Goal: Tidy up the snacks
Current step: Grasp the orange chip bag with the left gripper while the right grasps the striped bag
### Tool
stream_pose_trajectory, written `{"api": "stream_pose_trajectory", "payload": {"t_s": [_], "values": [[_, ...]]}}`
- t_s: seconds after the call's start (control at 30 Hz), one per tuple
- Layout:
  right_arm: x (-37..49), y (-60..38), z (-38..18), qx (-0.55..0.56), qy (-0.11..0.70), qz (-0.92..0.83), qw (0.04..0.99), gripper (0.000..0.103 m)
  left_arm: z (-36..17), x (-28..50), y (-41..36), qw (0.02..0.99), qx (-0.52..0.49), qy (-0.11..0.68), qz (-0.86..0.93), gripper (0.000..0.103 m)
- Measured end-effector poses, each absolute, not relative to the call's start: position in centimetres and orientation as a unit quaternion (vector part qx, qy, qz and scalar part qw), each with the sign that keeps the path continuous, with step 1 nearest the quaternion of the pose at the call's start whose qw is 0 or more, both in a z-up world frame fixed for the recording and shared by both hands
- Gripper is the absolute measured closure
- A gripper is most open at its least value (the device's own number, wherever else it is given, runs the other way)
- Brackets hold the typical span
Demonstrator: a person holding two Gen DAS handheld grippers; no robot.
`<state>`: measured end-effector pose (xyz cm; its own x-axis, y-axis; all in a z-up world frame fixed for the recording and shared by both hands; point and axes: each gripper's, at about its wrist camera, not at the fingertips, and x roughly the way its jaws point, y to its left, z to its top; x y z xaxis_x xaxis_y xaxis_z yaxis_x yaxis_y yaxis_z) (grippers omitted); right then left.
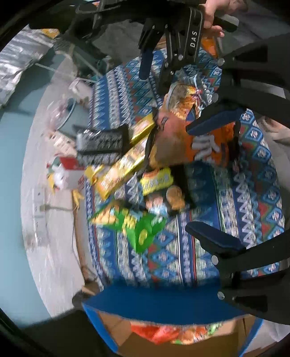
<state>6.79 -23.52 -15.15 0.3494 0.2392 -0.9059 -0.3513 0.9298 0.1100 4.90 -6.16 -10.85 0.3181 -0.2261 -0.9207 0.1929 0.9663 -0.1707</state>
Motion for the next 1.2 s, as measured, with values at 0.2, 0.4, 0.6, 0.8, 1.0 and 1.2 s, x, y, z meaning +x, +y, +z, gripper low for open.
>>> {"api": "stream_pose_trajectory", "payload": {"t_s": [0.2,0.4,0.6,0.8,1.0,1.2], "values": [[6.4,-26.0,-17.4,-0.044,0.567,0.172,0.804,0.034,-13.5,5.1,-9.2,0.789,-0.008,0.598,-0.141,0.021],[6.5,-26.7,-19.8,-0.039,0.599,0.186,0.778,0.033,-15.0,5.1,-11.0,0.777,0.0,0.611,-0.15,0.021],[7.0,-26.3,-22.5,-0.05,0.626,0.185,0.756,0.033,-15.7,5.4,-12.0,0.768,-0.001,0.623,-0.152,0.021],[7.2,-26.3,-23.9,-0.041,0.64,0.197,0.742,0.053,-16.6,5.9,-13.0,0.762,0.001,0.63,-0.152,0.021],[6.9,-27.1,-22.3,-0.039,0.627,0.182,0.756,0.057,-18.3,6.2,-14.3,0.758,0.019,0.634,-0.15,0.021],[7.5,-28.8,-20.1,-0.019,0.602,0.154,0.783,0.057,-20.2,6.5,-14.1,0.75,0.007,0.645,-0.143,0.021]]}}
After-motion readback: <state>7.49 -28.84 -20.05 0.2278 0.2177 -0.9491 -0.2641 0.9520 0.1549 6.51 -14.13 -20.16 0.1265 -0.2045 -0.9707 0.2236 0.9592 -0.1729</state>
